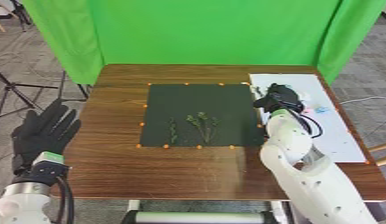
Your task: Arrange flowers
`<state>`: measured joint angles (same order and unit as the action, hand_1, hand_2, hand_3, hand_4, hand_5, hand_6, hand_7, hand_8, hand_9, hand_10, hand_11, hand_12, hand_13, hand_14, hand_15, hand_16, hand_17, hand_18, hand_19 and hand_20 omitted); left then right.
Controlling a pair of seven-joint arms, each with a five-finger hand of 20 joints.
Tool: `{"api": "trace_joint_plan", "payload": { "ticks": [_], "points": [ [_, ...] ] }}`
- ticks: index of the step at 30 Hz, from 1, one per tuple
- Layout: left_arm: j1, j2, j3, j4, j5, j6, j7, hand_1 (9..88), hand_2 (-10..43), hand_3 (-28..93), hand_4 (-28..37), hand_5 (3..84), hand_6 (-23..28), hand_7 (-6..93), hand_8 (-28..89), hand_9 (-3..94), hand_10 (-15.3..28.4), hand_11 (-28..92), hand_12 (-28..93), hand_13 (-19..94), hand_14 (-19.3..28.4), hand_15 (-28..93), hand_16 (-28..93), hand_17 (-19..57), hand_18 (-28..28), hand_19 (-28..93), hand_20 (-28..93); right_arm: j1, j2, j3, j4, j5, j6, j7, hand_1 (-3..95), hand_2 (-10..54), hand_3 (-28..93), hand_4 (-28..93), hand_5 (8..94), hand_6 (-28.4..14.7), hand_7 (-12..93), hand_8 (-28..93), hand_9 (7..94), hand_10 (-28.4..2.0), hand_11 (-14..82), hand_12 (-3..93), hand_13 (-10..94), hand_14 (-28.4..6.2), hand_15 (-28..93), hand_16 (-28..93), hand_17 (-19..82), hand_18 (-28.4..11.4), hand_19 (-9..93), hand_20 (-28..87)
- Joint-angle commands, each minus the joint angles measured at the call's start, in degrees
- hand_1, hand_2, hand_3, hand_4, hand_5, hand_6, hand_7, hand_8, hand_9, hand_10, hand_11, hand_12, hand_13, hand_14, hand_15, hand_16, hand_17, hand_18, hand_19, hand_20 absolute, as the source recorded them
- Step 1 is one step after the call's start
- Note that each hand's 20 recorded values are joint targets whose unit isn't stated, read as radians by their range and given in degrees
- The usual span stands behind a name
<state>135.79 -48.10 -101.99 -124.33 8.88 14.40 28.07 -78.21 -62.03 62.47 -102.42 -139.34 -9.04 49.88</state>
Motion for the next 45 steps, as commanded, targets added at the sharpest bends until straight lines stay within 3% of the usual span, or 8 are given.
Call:
{"api": "trace_joint_plan", "payload": {
  "ticks": [1, 16, 25, 30, 32, 35, 38, 45],
  "points": [
    [0.2, -0.13, 0.86, -0.56, -0.45, 0.51, 0.75, 26.8, 11.9, 72, -28.3, 39.2, 5.9, 13.7, -9, 29.8, 11.8, 19, 9, 20, 12.3, 32, -9, -3.7, 11.6, 32, 9, 10.1, 0.6, -4.4, 8.4, 0.1, -0.8, -1.3, 30.6, -9.4, 69, -20, 60.3, -10.0, 13, -7, 76.7, -17.7, 30.8, 25.1, 77, -11.0, 71, 37, 56, -21.6, 93, 56],
    [-0.3, -0.2, 1.7, -0.58, -0.48, 0.75, 0.78, 26.8, 11.9, 72, -28.3, 39.3, 5.9, 13.8, -9, 29.9, 11.8, 19, 9, 20, 12.5, 32, -9, -3.8, 11.7, 33, 9, 17.8, -1.1, -8.4, 21.6, 3.4, -7.5, -1.7, 29.6, -9.5, 68, -22, 59.1, -10.2, 12, -7, 76.0, -17.1, 32.2, 25.3, 76, -11.2, 71, 37, 55, -21.4, 93, 56],
    [-0.5, -0.52, 2.3, -0.53, -0.62, 0.73, 0.62, 26.8, 11.9, 72, -28.3, 39.3, 5.9, 13.8, -9, 29.9, 11.8, 19, 9, 20, 12.6, 32, -9, -3.8, 11.7, 33, 9, 18.8, -1.5, -10.9, 25.5, 5.0, -11.8, -2.0, 31.8, -9.5, 67, -25, 58.8, -9.7, 12, -8, 75.8, -16.8, 32.7, 25.3, 76, -11.0, 71, 37, 54, -21.6, 93, 55],
    [-0.6, -0.75, 2.29, -0.4, -0.54, 0.49, 0.23, 26.8, 11.9, 72, -28.3, 39.4, 5.9, 13.8, -9, 29.9, 11.9, 19, 9, 20, 12.6, 32, -9, -3.8, 11.7, 33, 9, 17.8, -2.6, -11.5, 26.2, 4.7, -13.5, -2.2, 39.6, -9.5, 71, -25, 67.9, -5.6, 19, -8, 79.5, -14.4, 35.5, 26.1, 78, -10.2, 70, 36, 54, -21.3, 93, 55],
    [-1.1, -0.7, 2.66, -0.22, -0.72, 0.37, 0.05, 26.8, 11.9, 72, -28.3, 39.4, 5.9, 13.9, -9, 30.0, 11.9, 19, 9, 20, 12.6, 32, -9, -3.9, 11.7, 33, 9, 17.3, -2.9, -11.9, 26.9, 5.1, -12.8, -1.2, 44.4, -9.5, 71, -27, 69.8, -4.7, 24, 3, 80.5, -13.9, 36.4, 26.7, 79, -9.8, 70, 36, 54, -21.3, 93, 54],
    [-1.1, -0.78, 2.9, -0.34, -1.11, 0.73, 0.15, 26.7, 11.9, 72, -28.3, 39.5, 5.8, 14.1, -9, 30.1, 12.0, 19, 9, 21, 12.7, 32, -9, -4.0, 11.8, 33, 9, 16.3, -2.9, -11.9, 27.2, 4.9, -12.9, -1.0, 52.5, -9.5, 69, -27, 72.9, -4.4, 26, 14, 83.8, -11.7, 32.5, 39.2, 80, -9.2, 69, 36, 55, -21.4, 93, 53],
    [-0.9, -0.83, 2.82, -0.38, -1.93, 0.94, 0.56, 26.7, 11.9, 72, -28.3, 39.6, 5.8, 14.3, -10, 30.5, 12.1, 19, 9, 21, 12.8, 32, -9, -4.0, 11.9, 33, 9, 15.3, -2.6, -11.9, 26.8, 4.4, -11.0, -1.3, 54.4, -9.5, 70, -27, 75.5, -3.0, 31, 17, 85.6, -11.1, 34.1, 41.7, 81, -8.5, 68, 36, 55, -21.7, 93, 52],
    [-0.3, -0.96, 2.61, -0.52, -1.74, 0.8, 0.67, 26.6, 12.0, 72, -28.3, 39.9, 6.0, 14.3, -10, 30.8, 12.1, 20, 9, 21, 13.0, 33, -9, -4.0, 11.9, 34, 8, 13.2, -1.0, -10.4, 23.8, 5.0, -7.6, -0.9, 50.8, -7.7, 75, -20, 72.0, -3.1, 42, 21, 83.9, -11.7, 35.1, 40.2, 83, -6.7, 64, 36, 56, -21.5, 93, 50]
  ]
}}
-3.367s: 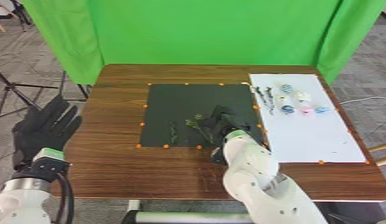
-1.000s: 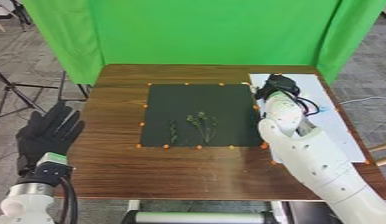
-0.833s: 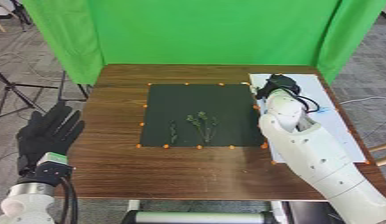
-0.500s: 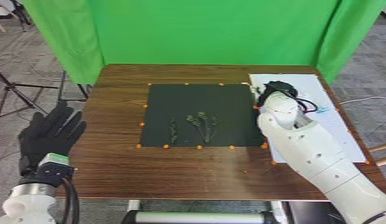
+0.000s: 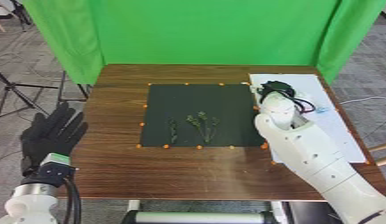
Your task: Arrange flowers
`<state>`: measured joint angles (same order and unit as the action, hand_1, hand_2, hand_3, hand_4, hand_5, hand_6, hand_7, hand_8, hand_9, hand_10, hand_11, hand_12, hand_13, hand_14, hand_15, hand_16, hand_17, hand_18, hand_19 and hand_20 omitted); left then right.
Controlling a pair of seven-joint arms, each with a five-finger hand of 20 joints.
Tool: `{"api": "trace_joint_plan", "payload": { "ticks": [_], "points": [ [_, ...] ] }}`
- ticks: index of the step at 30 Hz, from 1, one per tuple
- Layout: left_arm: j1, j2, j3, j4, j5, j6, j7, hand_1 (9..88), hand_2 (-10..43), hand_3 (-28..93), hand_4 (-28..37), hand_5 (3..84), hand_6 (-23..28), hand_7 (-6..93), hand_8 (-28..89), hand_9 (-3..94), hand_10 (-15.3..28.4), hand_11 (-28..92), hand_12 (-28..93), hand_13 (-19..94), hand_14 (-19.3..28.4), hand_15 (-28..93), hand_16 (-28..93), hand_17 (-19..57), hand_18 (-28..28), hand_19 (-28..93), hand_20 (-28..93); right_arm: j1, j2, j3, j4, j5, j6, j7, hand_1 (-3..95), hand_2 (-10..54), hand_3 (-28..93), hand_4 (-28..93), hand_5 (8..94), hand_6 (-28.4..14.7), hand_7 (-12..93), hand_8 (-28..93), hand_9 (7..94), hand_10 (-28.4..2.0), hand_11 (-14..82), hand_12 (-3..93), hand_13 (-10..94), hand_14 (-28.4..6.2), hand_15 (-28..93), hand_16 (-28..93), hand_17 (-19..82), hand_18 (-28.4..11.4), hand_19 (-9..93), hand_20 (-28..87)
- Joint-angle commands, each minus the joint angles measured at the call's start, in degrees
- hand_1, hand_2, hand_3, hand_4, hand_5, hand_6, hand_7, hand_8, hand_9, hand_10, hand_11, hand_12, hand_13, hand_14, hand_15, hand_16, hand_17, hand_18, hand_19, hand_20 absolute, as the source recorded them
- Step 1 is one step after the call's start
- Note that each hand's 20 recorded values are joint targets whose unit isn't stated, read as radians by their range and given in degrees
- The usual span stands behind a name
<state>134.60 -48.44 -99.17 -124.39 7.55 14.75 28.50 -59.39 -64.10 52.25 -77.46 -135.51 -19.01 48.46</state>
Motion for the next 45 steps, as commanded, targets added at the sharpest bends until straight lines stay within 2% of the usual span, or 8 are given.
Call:
{"api": "trace_joint_plan", "payload": {
  "ticks": [1, 13, 17, 23, 28, 31, 40, 45],
  "points": [
    [0.9, -0.66, -0.21, -0.46, -0.38, 0.33, 0.22, 26.6, 12.0, 72, -28.3, 39.9, 6.0, 14.3, -10, 30.8, 12.1, 20, 9, 21, 13.0, 33, -9, -4.0, 11.9, 34, 8, -5.9, 1.5, 0.1, -1.7, 1.2, 3.1, 0.6, 50.0, -7.0, 76, -19, 71.1, -3.1, 43, 22, 83.5, -12.0, 34.7, 39.6, 83, -6.5, 63, 36, 56, -21.4, 93, 50],
    [1.9, -0.67, -1.04, -0.7, -0.49, 0.27, 0.76, 26.5, 12.0, 73, -28.3, 40.1, 6.1, 14.2, -10, 30.8, 12.1, 20, 9, 21, 13.1, 33, -9, -4.0, 11.9, 34, 8, -12.2, 7.7, 2.7, -14.3, -3.3, 21.0, -0.6, 44.3, -5.4, 79, -7, 66.1, -4.6, 57, 20, 84.2, -11.8, 38.2, 39.5, 86, -5.5, 62, 34, 60, -20.3, 93, 50],
    [1.9, -0.66, -1.17, -0.72, -0.45, 0.22, 0.61, 26.5, 12.0, 73, -28.3, 40.2, 6.1, 14.1, -10, 30.9, 12.1, 19, 9, 21, 13.1, 33, -9, -4.1, 12.0, 34, 8, -14.5, 8.6, 4.0, -20.2, -3.4, 20.3, -0.8, 44.2, -5.6, 79, -7, 66.6, -4.6, 57, 20, 84.2, -11.7, 38.2, 40.0, 87, -5.5, 61, 34, 60, -20.4, 93, 50],
    [2.4, 0.12, -2.13, -1.02, -0.34, 0.35, 0.68, 26.5, 12.0, 73, -28.3, 40.1, 6.1, 14.2, -9, 30.9, 12.1, 20, 9, 21, 13.3, 33, -9, -4.1, 12.0, 34, 8, -17.1, 5.2, 6.0, -27.1, -0.1, 11.6, 0.9, 44.4, -5.7, 79, -7, 66.9, -4.8, 57, 20, 84.4, -12.1, 37.8, 40.4, 86, -5.8, 61, 34, 60, -20.4, 93, 50],
    [1.2, 0.81, -1.91, -0.51, 0.19, -0.11, -0.63, 26.5, 12.0, 73, -28.3, 40.2, 6.1, 14.2, -9, 30.9, 12.1, 19, 9, 21, 13.2, 33, -9, -4.2, 12.0, 34, 8, -22.5, 2.6, 6.8, -33.1, 0.7, 9.0, 2.2, 44.4, -5.7, 79, -7, 66.9, -4.8, 56, 21, 84.4, -12.4, 37.4, 40.4, 86, -5.9, 61, 35, 60, -20.6, 93, 50],
    [0.3, 0.68, -1.55, -0.15, 0.68, -0.27, -1.45, 26.5, 12.0, 73, -28.3, 40.2, 6.1, 14.2, -9, 30.9, 12.1, 20, 9, 21, 13.3, 33, -9, -4.2, 12.0, 34, 8, -27.1, 1.9, 7.0, -36.1, -1.4, 11.0, 1.5, 44.4, -5.6, 79, -7, 67.1, -4.8, 55, 21, 84.6, -12.5, 37.3, 40.2, 86, -6.0, 61, 35, 60, -20.6, 93, 50],
    [-0.7, 0.59, -1.21, 0.08, 0.74, -0.34, -1.02, 26.5, 12.0, 73, -28.3, 40.3, 6.1, 14.2, -9, 30.9, 12.2, 20, 9, 21, 13.2, 33, -9, -4.2, 12.0, 34, 8, -31.2, -1.8, 6.5, -35.8, -2.0, 9.1, 1.6, 44.8, -6.0, 78, -6, 67.8, -4.9, 54, 21, 84.8, -12.5, 37.3, 39.9, 86, -6.1, 61, 34, 60, -20.7, 93, 50],
    [-2.0, 0.43, -0.39, 0.38, 0.86, -0.31, -1.65, 26.5, 12.0, 73, -28.3, 40.2, 6.0, 14.3, -10, 30.9, 12.1, 19, 9, 21, 13.2, 33, -9, -4.2, 12.0, 34, 8, -30.3, -3.6, 6.2, -33.3, -2.7, 9.4, 2.6, 44.9, -6.1, 78, -7, 68.0, -5.0, 54, 21, 84.8, -12.6, 37.3, 40.0, 86, -6.2, 61, 35, 60, -20.5, 93, 50]
  ]
}}
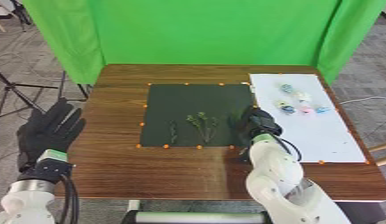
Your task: Arrange flowers
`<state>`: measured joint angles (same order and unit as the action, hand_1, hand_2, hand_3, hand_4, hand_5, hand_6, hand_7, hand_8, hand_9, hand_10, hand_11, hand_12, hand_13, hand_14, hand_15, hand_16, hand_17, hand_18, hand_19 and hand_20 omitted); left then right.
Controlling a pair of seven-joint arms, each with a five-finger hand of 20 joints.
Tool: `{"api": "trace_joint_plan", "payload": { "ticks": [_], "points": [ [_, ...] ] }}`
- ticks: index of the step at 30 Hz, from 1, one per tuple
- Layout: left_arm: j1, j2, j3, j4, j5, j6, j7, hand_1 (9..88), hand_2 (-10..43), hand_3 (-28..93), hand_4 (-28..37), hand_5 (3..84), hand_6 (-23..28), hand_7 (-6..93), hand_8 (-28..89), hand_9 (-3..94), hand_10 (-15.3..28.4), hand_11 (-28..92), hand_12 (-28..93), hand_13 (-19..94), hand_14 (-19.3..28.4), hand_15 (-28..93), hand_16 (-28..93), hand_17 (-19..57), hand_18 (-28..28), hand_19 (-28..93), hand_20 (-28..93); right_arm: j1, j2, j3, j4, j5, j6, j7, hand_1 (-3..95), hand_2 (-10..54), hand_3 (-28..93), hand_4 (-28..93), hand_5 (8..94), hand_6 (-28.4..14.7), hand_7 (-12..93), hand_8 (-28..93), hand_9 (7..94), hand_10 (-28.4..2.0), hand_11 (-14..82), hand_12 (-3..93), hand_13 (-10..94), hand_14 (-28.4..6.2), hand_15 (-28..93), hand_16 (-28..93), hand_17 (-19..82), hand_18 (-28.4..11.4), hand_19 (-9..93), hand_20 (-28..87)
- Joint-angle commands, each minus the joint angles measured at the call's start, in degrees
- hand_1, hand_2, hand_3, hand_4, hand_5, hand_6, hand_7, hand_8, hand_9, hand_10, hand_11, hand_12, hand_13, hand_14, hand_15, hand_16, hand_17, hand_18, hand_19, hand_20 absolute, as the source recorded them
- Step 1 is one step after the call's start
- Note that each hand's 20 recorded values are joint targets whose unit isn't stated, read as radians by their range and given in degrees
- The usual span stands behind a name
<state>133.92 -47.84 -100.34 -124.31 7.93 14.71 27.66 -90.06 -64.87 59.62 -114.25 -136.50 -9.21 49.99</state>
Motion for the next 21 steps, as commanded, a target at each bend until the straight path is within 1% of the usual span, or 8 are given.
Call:
{"api": "trace_joint_plan", "payload": {
  "ticks": [1, 6, 10, 11, 12, 14, 18, 21],
  "points": [
    [-1.3, -0.15, 0.81, 0.32, 0.39, -0.26, -0.7, 26.5, 12.0, 73, -28.3, 40.2, 6.0, 14.3, -10, 30.9, 12.1, 19, 9, 21, 13.2, 33, -9, -4.2, 12.0, 34, 8, 0.4, -3.1, -1.1, 3.8, -1.7, -0.5, 1.0, 45.0, -6.2, 78, -7, 68.0, -5.0, 54, 21, 84.8, -12.6, 37.3, 39.9, 86, -6.2, 61, 35, 60, -20.5, 93, 50],
    [-1.7, -0.24, 1.08, 0.49, 0.36, -0.08, -0.76, 26.5, 12.0, 73, -28.3, 40.2, 6.0, 14.3, -10, 31.0, 12.2, 19, 9, 21, 13.3, 33, -9, -4.2, 12.1, 34, 8, 0.3, -4.2, -1.3, 5.2, -1.6, -1.3, 1.4, 45.4, -6.2, 78, -8, 68.3, -5.0, 53, 21, 84.7, -12.6, 37.3, 40.0, 86, -6.2, 61, 35, 60, -20.4, 93, 50],
    [-1.7, -0.35, 1.19, 0.37, 0.25, 0.12, -0.76, 26.5, 12.0, 73, -28.3, 40.2, 6.1, 14.3, -9, 31.0, 12.1, 19, 9, 21, 13.3, 33, -9, -4.2, 12.1, 34, 8, 0.2, -4.8, -1.4, 5.4, -1.3, -2.0, 1.3, 45.5, -6.4, 78, -8, 68.5, -4.9, 53, 20, 84.7, -12.7, 37.4, 39.9, 86, -6.1, 61, 35, 60, -20.5, 93, 50],
    [-1.3, -0.3, 1.09, 0.24, 0.02, 0.14, -0.39, 26.5, 12.0, 73, -28.3, 40.2, 6.1, 14.2, -9, 31.0, 12.1, 19, 9, 21, 13.2, 33, -9, -4.2, 12.1, 34, 8, 0.3, -4.9, -1.4, 5.4, -1.0, -1.8, 1.3, 45.5, -6.7, 78, -8, 68.5, -4.8, 53, 20, 84.8, -12.7, 37.4, 39.8, 86, -6.1, 61, 35, 60, -20.5, 93, 50],
    [-1.5, -0.38, 1.09, 0.29, 0.23, 0.17, -0.78, 26.5, 12.0, 73, -28.3, 40.2, 6.1, 14.2, -9, 31.0, 12.1, 20, 9, 21, 13.2, 33, -9, -4.2, 12.1, 34, 8, 0.0, -4.9, -1.4, 5.2, -1.2, -1.9, 1.4, 45.5, -6.9, 78, -8, 68.4, -4.7, 53, 20, 84.8, -12.7, 37.4, 39.8, 86, -6.2, 61, 35, 60, -20.5, 93, 50],
    [-1.2, -0.37, 0.96, 0.2, 0.03, 0.24, -0.5, 26.5, 12.0, 73, -28.3, 40.2, 6.1, 14.1, -9, 31.0, 12.1, 20, 9, 21, 13.1, 33, -9, -4.2, 12.1, 34, 8, 0.2, -5.1, -1.6, 5.3, -1.7, -2.4, 1.0, 45.5, -7.4, 77, -8, 68.5, -4.6, 53, 20, 84.8, -12.7, 37.4, 39.9, 86, -6.2, 61, 35, 60, -20.5, 93, 50],
    [-1.6, -0.37, 1.1, 0.38, 0.17, 0.17, -0.72, 26.4, 11.9, 73, -28.3, 40.3, 6.0, 14.0, -10, 30.9, 12.0, 19, 9, 21, 13.1, 33, -9, -4.1, 12.0, 34, 8, 0.0, -5.1, -1.4, 4.9, -0.7, -3.8, 1.2, 45.5, -8.7, 77, -9, 68.4, -4.4, 52, 19, 84.6, -12.9, 37.1, 40.5, 86, -6.5, 61, 35, 60, -20.7, 93, 50],
    [-1.3, -0.65, 0.91, 0.3, 0.23, 0.23, -0.88, 26.5, 11.9, 73, -28.3, 40.2, 6.0, 14.0, -10, 30.8, 12.0, 19, 9, 21, 13.1, 33, -9, -4.0, 11.9, 34, 8, -0.4, -5.3, -1.0, 4.4, -0.8, -5.6, 0.8, 44.4, -9.4, 73, -12, 67.5, -4.4, 52, 19, 83.5, -14.1, 39.3, 36.3, 85, -6.6, 61, 35, 59, -20.7, 93, 50]
  ]
}}
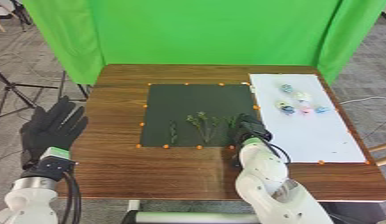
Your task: Arrange flowers
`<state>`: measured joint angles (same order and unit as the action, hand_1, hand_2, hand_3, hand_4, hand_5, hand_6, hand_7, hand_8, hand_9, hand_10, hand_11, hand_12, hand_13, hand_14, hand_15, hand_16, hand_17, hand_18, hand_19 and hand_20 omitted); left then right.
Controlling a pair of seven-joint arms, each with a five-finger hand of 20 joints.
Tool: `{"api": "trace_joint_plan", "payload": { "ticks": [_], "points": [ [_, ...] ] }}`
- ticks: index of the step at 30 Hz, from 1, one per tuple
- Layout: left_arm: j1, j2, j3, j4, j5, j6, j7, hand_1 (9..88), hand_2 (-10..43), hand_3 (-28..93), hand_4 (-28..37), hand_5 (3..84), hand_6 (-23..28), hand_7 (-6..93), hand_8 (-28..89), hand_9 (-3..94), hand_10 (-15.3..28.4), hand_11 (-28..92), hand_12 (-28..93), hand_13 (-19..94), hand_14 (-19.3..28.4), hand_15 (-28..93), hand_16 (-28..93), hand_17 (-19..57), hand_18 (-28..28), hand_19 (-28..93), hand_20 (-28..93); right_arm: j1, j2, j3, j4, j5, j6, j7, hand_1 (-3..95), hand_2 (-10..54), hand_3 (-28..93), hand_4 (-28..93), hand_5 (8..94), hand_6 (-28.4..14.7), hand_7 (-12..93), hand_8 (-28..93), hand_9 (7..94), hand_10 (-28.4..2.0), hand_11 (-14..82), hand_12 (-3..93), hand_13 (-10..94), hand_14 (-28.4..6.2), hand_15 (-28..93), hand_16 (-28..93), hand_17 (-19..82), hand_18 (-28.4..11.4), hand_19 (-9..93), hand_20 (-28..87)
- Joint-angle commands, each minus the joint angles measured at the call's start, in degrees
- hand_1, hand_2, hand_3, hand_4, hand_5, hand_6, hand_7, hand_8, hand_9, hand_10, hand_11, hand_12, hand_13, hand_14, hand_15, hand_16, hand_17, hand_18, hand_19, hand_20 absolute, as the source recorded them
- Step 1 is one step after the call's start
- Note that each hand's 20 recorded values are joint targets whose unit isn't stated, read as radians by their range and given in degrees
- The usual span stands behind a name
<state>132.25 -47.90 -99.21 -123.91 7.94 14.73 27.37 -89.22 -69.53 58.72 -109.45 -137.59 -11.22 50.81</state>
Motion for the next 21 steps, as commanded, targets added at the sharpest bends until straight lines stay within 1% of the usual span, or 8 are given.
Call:
{"api": "trace_joint_plan", "payload": {
  "ticks": [1, 8, 10, 11, 12, 17, 20, 21],
  "points": [
    [0.5, -0.65, -0.24, -0.15, 0.19, 0.24, -0.53, 26.5, 11.9, 73, -28.3, 40.2, 6.0, 14.1, -10, 30.8, 12.0, 19, 9, 21, 13.1, 33, -9, -4.0, 11.9, 34, 8, -1.1, -0.6, -0.1, -0.6, 0.7, -4.2, 0.1, 44.0, -9.5, 73, -12, 67.3, -4.4, 52, 19, 83.3, -14.4, 39.9, 34.8, 85, -6.7, 61, 35, 59, -20.7, 93, 50],
    [0.6, -0.64, -0.13, 0.0, -0.02, 0.09, -0.15, 26.2, 11.5, 73, -28.3, 40.0, 6.1, 14.0, -9, 30.5, 12.1, 19, 9, 21, 12.9, 32, -9, -3.9, 11.9, 33, 8, -1.5, -0.7, 1.1, -1.6, 3.0, -6.3, -0.2, 34.6, -9.5, 74, -19, 66.3, -6.1, 48, 15, 80.6, -15.6, 41.2, 31.6, 83, -7.4, 62, 35, 57, -20.9, 93, 50],
    [0.8, -0.57, -0.13, -0.09, -0.29, 0.02, 0.06, 26.0, 11.0, 73, -28.3, 39.9, 6.2, 13.9, -9, 30.3, 12.1, 19, 9, 21, 12.8, 32, -9, -4.0, 11.9, 33, 8, -1.7, -0.6, 1.1, -1.8, 2.2, -6.0, -0.6, 32.2, -9.5, 75, -19, 66.1, -6.9, 49, 3, 80.1, -15.9, 41.2, 31.3, 82, -7.7, 62, 34, 57, -21.0, 93, 50],
    [0.7, -0.56, -0.05, -0.01, -0.3, -0.02, 0.06, 25.9, 10.8, 73, -28.3, 39.8, 6.2, 13.8, -9, 30.3, 12.1, 19, 9, 21, 12.8, 32, -9, -3.9, 11.9, 33, 8, -1.6, -0.5, 1.1, -1.8, 2.1, -6.0, -0.6, 31.1, -9.5, 75, -19, 66.2, -7.2, 50, -8, 79.9, -15.9, 41.3, 31.3, 82, -7.8, 62, 34, 56, -21.1, 93, 50],
    [0.7, -0.58, -0.05, -0.01, -0.3, -0.02, 0.01, 25.9, 10.5, 73, -28.3, 39.8, 6.2, 13.8, -9, 30.2, 12.1, 19, 9, 21, 12.8, 32, -9, -3.9, 11.9, 33, 8, -1.6, -0.5, 1.3, -1.9, 2.3, -6.1, -0.5, 30.5, -9.5, 75, -19, 66.2, -7.3, 51, -12, 79.6, -16.0, 41.2, 31.3, 82, -7.9, 62, 34, 56, -21.1, 93, 50],
    [0.7, -0.49, -0.05, -0.01, -0.79, -0.1, 0.19, 25.7, 9.7, 74, -28.3, 39.4, 6.2, 13.6, -9, 29.9, 12.1, 19, 9, 21, 12.7, 31, -9, -4.0, 12.1, 33, 8, -2.1, -0.1, 2.2, -2.3, 1.3, -6.5, -1.0, 28.5, -9.5, 73, -20, 66.0, -7.5, 49, -14, 78.8, -16.4, 40.6, 31.1, 81, -8.2, 62, 34, 56, -21.0, 93, 50],
    [1.0, -0.48, -0.15, -0.16, -1.66, -0.05, 0.47, 25.7, 9.5, 74, -28.3, 39.3, 6.3, 13.5, -9, 29.7, 12.1, 19, 9, 21, 12.7, 31, -9, -4.1, 12.2, 33, 8, -2.4, 0.2, 3.0, -2.6, 1.4, -6.4, -0.6, 26.9, -9.5, 72, -20, 66.2, -7.4, 45, -13, 78.0, -16.5, 39.3, 30.0, 80, -8.2, 62, 34, 55, -21.2, 93, 51],
    [1.2, -0.46, -0.27, -0.26, -1.47, -0.01, 0.44, 25.8, 9.5, 74, -28.3, 39.3, 6.3, 13.5, -9, 29.7, 12.1, 19, 9, 21, 12.7, 31, -8, -4.1, 12.2, 33, 8, -2.7, 0.5, 3.3, -3.0, 1.6, -6.2, -0.4, 26.8, -9.5, 71, -20, 66.4, -7.4, 45, -13, 78.0, -16.5, 39.1, 29.8, 80, -8.3, 62, 34, 55, -21.1, 93, 51]
  ]
}}
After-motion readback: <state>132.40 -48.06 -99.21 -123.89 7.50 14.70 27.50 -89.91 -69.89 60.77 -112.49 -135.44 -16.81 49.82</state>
